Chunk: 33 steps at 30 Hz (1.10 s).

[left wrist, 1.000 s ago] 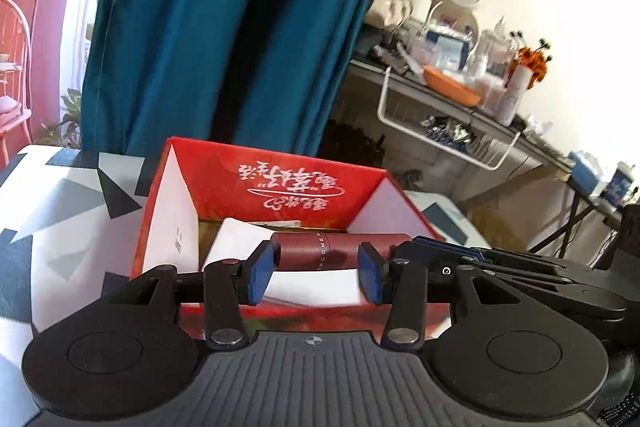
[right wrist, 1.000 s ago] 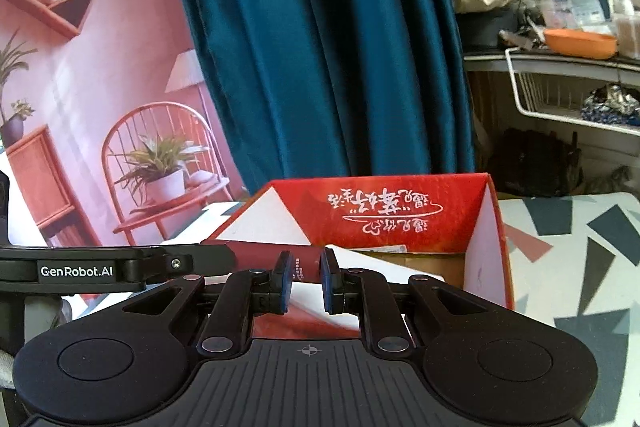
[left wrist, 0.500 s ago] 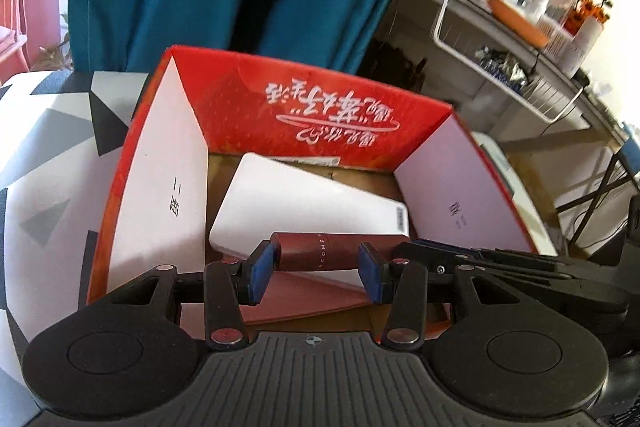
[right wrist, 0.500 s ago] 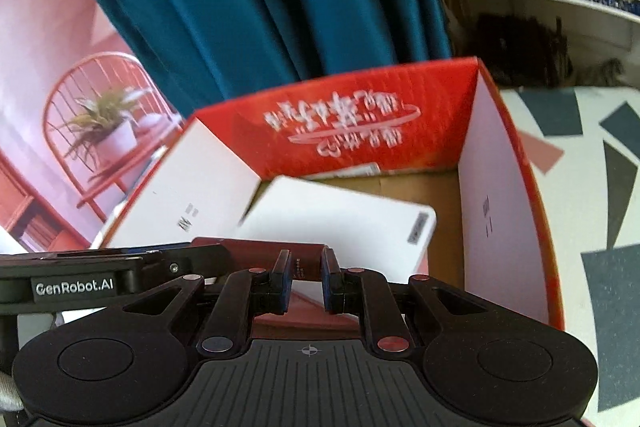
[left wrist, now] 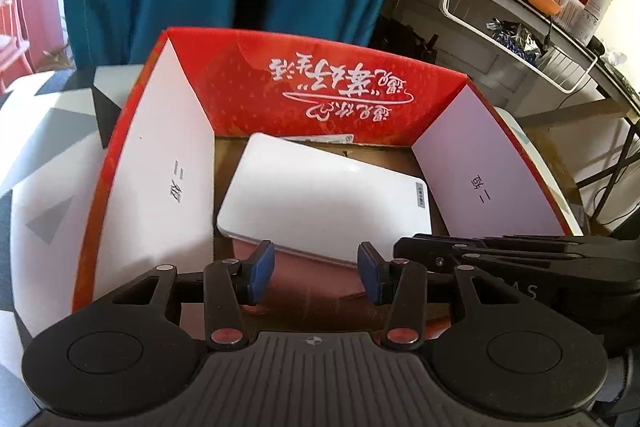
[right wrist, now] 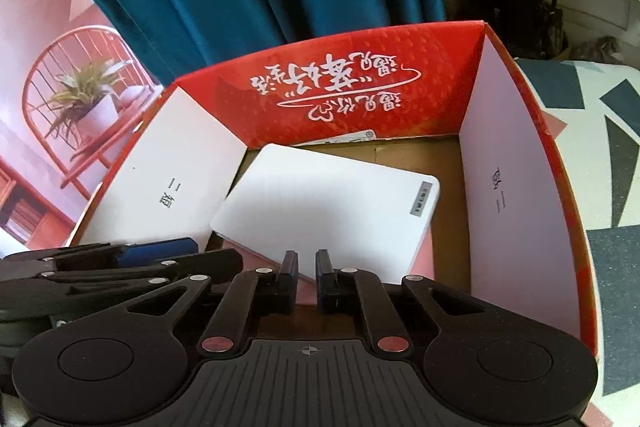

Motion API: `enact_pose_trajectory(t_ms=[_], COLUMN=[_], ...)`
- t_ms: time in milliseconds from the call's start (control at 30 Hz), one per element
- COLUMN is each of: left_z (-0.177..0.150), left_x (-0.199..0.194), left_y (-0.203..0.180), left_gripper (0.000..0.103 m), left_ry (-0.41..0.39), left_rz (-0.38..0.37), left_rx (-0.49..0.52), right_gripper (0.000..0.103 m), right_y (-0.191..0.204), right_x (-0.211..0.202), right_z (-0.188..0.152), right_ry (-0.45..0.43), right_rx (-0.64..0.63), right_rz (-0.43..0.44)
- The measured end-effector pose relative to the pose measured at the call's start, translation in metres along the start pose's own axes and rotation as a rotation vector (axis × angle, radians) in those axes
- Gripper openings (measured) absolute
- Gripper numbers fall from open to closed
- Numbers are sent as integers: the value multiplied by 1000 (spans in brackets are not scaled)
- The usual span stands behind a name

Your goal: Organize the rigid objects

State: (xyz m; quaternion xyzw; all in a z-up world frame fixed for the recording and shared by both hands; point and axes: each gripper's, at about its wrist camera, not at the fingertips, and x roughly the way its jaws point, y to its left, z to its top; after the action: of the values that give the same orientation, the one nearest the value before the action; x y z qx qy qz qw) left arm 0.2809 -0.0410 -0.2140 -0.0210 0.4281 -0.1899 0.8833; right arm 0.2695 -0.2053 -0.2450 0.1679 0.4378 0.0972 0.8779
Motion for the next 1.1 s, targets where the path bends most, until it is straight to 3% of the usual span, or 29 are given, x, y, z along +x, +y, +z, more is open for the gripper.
enact_pose_trajectory(t_ms=[167,233,267,300,333,467,533,633,733,900,1100], left_z=[-3,-4,-5,-6,-7,-8,-8,-10,-14,-29,-58], left_x=[-19,-31,-37,-44,-51,-67,-72,-81,-91,-110,-132], left_y=[-4,-8,-8,-9,-10,-17,-20,-21,-22,-30,-29], left_gripper=[52,71,86,95,98,103,103,103,103,103,103], left_ry=[-56,-90,-112,-143,-163,-204,-222,-246,-270,-317,-335], left_rz=[34,69,80,92,102,172,199,216,239,345,331], left_rx=[26,44,50,57,63,114,138,141,140,183,124], right_gripper=[16,25,29,40,52,75,93,103,103,103,103], right_y=[5,4,3,2,1,-7,-12,-16,-18,-16,-14], right_x=[-15,-25,-30,-35,-39,-57,-63,-72,-81,-95,-107], right_z=[-2,-2,-2,-2,-3,-4,-4,-9,-12,-22,-45], right_ry=[-78,-129,-155,-177,-200,-263,-279,-300,-319,-348,-361], right_rx=[-55,-60,-69,-82,-98,-104,-79,-71,-76,-113,-164], right_rz=[-50,-53,-52,-57,-66,-64,-70,-86,-90,-88,-59])
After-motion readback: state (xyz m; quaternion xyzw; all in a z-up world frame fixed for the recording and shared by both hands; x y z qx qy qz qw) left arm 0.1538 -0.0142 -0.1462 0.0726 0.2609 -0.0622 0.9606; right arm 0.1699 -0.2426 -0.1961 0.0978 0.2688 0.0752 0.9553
